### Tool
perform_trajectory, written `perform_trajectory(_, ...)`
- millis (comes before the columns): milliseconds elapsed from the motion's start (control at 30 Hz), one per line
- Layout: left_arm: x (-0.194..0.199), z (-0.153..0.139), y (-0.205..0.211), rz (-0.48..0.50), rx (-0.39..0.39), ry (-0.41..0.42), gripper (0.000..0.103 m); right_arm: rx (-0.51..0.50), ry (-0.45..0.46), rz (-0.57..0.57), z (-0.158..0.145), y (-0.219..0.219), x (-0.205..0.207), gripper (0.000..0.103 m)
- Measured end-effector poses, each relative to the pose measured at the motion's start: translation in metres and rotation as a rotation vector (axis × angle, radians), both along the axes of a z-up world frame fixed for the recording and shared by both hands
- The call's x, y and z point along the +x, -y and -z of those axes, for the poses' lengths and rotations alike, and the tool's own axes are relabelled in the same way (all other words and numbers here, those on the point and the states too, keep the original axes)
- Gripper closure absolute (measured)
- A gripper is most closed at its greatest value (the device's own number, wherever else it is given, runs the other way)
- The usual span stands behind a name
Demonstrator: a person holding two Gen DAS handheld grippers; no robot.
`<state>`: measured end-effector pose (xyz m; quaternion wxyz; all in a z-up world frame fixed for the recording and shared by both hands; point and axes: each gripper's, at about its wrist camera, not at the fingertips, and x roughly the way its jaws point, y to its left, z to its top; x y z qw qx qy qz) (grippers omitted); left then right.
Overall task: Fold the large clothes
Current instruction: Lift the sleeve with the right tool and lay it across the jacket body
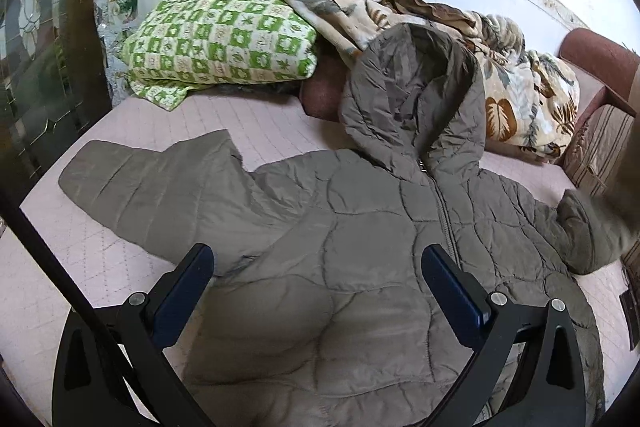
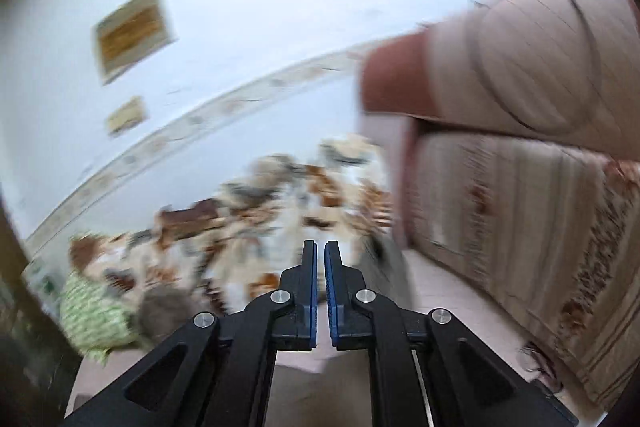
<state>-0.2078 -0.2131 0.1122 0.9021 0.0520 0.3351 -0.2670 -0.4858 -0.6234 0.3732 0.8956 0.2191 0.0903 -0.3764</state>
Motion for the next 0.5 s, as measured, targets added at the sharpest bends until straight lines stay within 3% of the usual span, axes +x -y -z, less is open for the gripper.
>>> perform_trajectory(100,0.005,0.0,-0.012,-0.016,-0.014,-0.013,0.0,0.013,0.002,-0.101,-0.013,-0.032,0.027,0.098)
perform_trajectory(267,0.012,-0.001,-0.028,-0.035,-0.025,-0.033,0.0,0.069,-0.013,-0.117,0.002,-0.034,0.039,0.095)
perform_trajectory(300,0.012,-0.001,-0.029,-0.032,-0.027,-0.033,0.0,0.087,-0.041,-0.092,0.012,-0.025,0.037,0.083)
perform_trajectory(333,0.011,-0.001,-0.03,-0.03,-0.026,-0.033,0.0,0.093,-0.089,-0.064,0.026,-0.016,0.035,0.059)
perform_trajectory(367,0.012,-0.001,-0.03,-0.03,-0.024,-0.031,0.0,0.095,-0.128,-0.049,0.035,-0.01,0.033,0.05)
perform_trajectory(400,0.012,-0.001,-0.029,-0.028,-0.022,-0.03,0.0,0.091,-0.198,-0.034,0.054,-0.002,0.031,0.045)
perform_trajectory(500,0.013,0.0,-0.023,-0.026,-0.023,-0.038,0.0,0.081,-0.414,-0.021,0.114,0.006,0.029,0.045)
